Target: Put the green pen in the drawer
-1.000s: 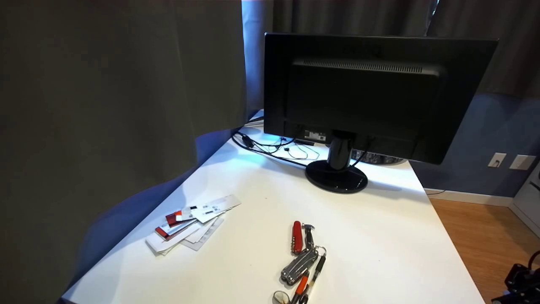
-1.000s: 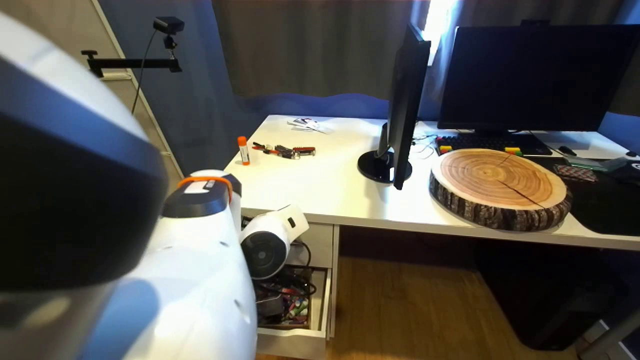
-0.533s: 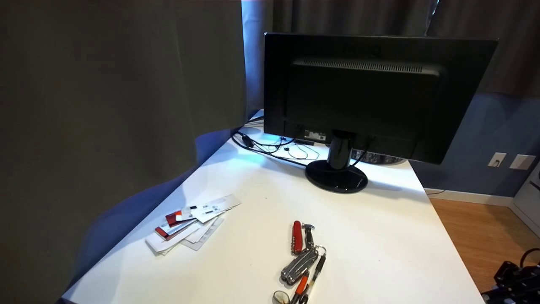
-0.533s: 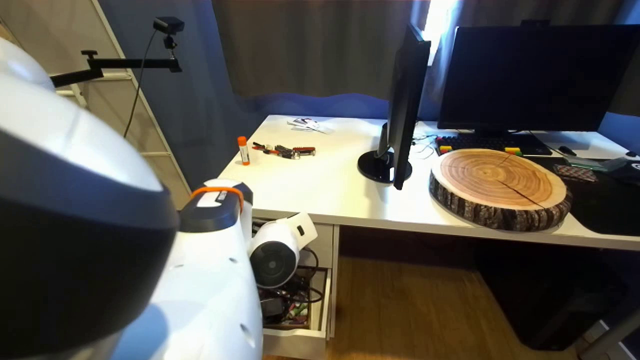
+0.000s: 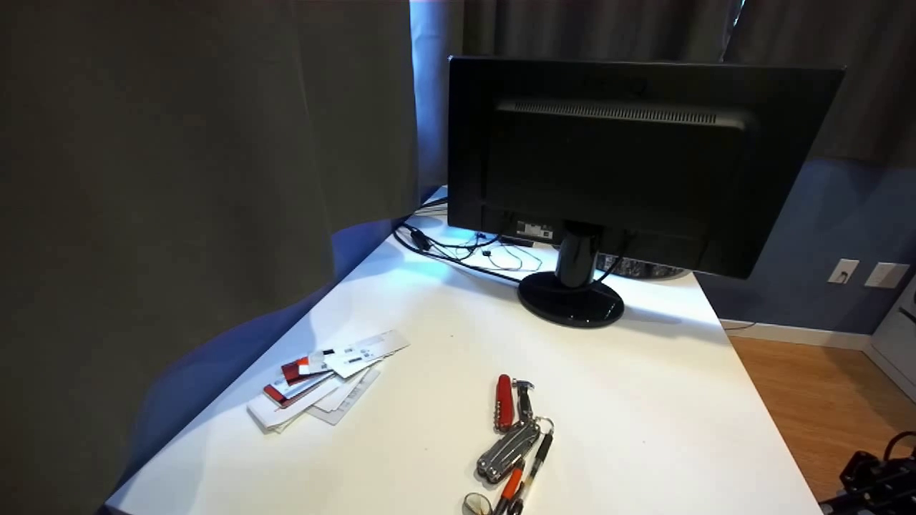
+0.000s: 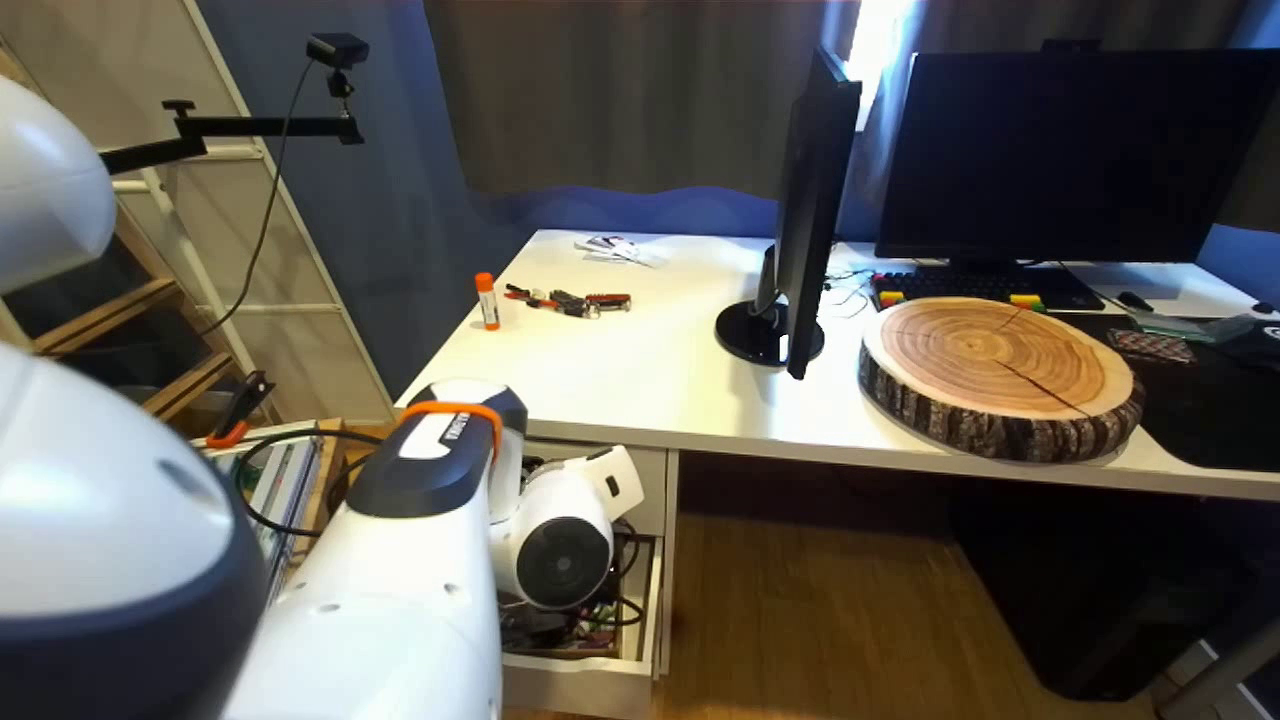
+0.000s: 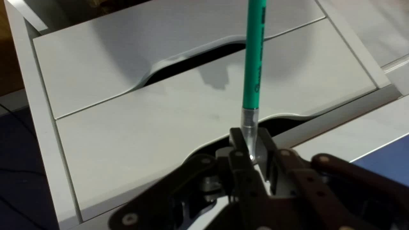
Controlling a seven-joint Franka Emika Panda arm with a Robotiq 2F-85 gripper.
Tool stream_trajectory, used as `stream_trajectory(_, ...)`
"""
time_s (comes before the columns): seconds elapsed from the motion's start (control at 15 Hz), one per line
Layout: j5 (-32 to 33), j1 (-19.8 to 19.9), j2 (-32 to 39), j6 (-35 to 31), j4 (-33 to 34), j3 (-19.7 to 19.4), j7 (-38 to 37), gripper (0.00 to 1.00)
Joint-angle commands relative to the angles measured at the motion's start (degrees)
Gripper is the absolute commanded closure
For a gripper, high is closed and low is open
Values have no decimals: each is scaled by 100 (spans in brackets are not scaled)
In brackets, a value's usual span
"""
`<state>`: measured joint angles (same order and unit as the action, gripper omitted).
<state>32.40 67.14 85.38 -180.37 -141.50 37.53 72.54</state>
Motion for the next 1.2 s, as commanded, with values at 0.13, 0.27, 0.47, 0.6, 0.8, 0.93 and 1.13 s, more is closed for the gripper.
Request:
stream_trajectory(0.13,-443,345,-6,456,-95,138,293,96)
stream_trajectory(0.27,-534,356,-7,470,-92,146,353,96)
stream_trajectory(0.47,-703,320,-7,405,-107,179,423,97)
stream_trajectory(0.6,-817,278,-7,395,-121,209,466,97)
stream_trajectory(0.8,-932,217,-7,413,-116,228,512,97)
stream_trajectory(0.93,-920,162,-7,431,-80,197,502,85)
stream_trajectory(1.13,-994,240,-7,517,-131,231,548,57)
